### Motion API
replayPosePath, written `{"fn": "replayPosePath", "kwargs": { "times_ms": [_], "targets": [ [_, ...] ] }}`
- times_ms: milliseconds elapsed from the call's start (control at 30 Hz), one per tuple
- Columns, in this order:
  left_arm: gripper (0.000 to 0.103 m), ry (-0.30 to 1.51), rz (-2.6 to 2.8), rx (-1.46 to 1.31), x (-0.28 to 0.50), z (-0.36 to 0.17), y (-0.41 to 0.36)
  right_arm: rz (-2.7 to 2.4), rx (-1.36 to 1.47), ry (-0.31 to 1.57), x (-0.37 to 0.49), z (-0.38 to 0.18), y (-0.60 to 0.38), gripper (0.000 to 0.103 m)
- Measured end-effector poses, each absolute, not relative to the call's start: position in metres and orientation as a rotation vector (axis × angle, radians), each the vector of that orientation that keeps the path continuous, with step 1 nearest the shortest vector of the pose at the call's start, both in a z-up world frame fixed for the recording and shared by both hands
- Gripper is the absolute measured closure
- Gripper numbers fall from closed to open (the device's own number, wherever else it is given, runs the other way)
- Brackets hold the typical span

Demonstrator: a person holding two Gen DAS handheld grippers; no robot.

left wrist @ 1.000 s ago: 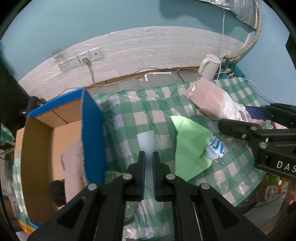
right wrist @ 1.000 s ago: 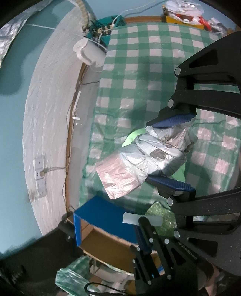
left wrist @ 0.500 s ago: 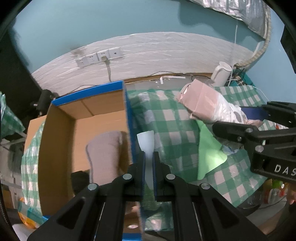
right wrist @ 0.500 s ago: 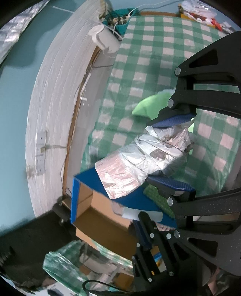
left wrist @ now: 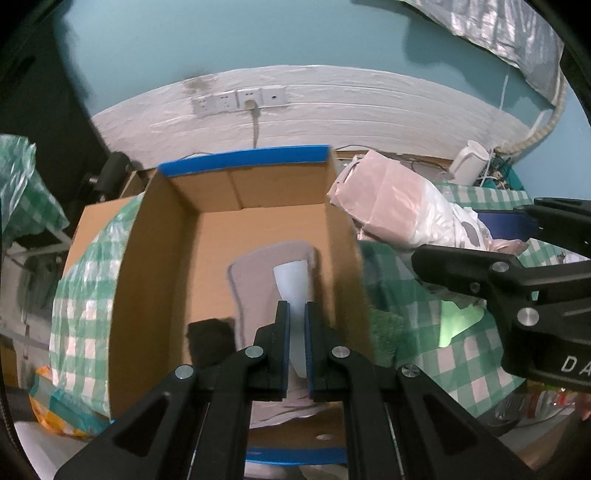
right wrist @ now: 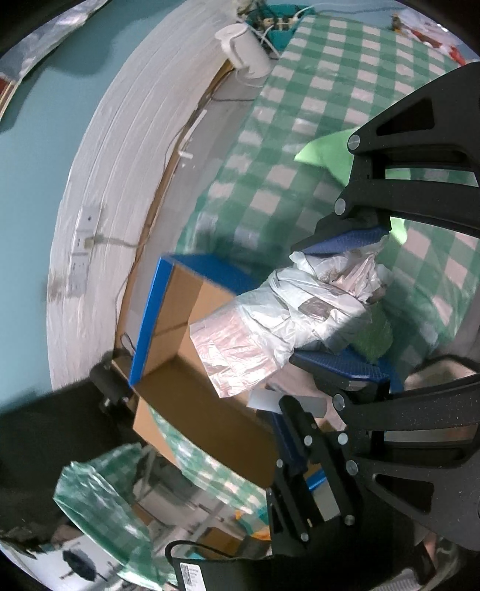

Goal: Organize soft objects
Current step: 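Lift the white bundle and foam tube and carry both over the box, then open both grippers to drop the bundle and tube into the box, withdraw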

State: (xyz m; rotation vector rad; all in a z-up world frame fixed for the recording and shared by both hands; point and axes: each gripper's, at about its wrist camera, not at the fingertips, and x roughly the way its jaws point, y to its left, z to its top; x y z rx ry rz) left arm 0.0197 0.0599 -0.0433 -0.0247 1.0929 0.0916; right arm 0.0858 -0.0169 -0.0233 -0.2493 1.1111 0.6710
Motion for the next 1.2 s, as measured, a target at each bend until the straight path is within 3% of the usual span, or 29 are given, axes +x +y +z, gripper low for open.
{"fn": "replayPosePath", "kwargs": {
  "times_ms": [500,733,867,967,1200],
  "targets": [
    [0.094,1.100,0.189,-0.101,-0.001,-0.052,0.129,0.741,-0.306,1.159,0.076,-0.040,0.052,0.052],
    [0.083,1.124,0.246,-0.101,-0.007,-0.062,0.147,0.780,-0.315,1.183,0.070,-0.051,0.071,0.050],
    [0.059,1.147,0.289,-0.097,-0.007,-0.067,0.155,0.748,-0.306,1.183,0.074,-0.053,0.068,0.036],
    [0.053,1.133,0.294,-0.110,-0.008,-0.065,0.158,0.738,-0.284,1.178,0.079,-0.051,0.062,0.033],
    [0.052,1.119,0.283,-0.109,-0.005,-0.061,0.154,0.697,-0.243,1.177,0.087,-0.047,0.042,0.032]
  ]
}}
